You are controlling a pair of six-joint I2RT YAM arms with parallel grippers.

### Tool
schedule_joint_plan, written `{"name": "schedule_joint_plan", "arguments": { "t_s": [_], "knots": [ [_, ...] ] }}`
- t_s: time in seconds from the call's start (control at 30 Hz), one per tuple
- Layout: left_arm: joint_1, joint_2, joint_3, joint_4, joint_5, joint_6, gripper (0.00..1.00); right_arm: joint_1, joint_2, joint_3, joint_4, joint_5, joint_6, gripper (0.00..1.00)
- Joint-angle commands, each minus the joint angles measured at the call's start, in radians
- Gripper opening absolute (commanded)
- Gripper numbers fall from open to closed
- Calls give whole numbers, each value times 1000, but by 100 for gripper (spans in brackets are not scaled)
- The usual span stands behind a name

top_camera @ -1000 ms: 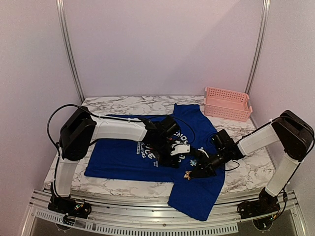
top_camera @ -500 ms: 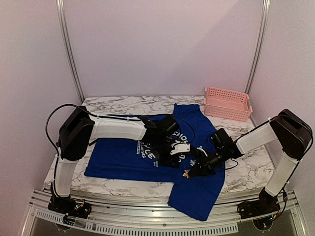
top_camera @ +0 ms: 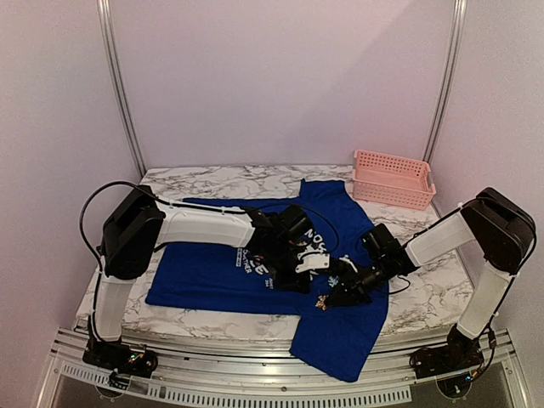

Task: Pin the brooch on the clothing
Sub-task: Pick up the clothing with brooches at the center of the board.

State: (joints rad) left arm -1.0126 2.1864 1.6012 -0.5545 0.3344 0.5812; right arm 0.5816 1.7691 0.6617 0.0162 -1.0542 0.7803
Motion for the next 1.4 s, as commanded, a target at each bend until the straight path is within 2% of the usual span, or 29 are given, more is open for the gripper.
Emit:
{"name": "schedule_joint_plan", "arguments": {
  "t_s": [0.0,0.1,0.13,0.63,0.97,1.17,1.37],
  "knots": [
    [-8,10,6,20,-46,-15,17,-4,19,13,4,-4,-8,0],
    [-12,-8,-1,-2,-23,-14,1,-5,18,11,12,-1,-8,0],
    [-15,-15,-6,-5,-19,-15,0,-5,20,12,23,-1,-2,0],
    [-17,-24,25,-31,-17,-55,0,-6,48,3,184,10,59,0],
    [-18,-25,32,-32,-11,-47,0,-10,78,12,155,44,65,0],
    [-17,-33,24,-44,-6,-31,0,-39,38,-56,224,107,140,0],
    [-17,-40,24,-46,-2,-24,0,-59,-11,-59,203,154,154,0]
  ]
}}
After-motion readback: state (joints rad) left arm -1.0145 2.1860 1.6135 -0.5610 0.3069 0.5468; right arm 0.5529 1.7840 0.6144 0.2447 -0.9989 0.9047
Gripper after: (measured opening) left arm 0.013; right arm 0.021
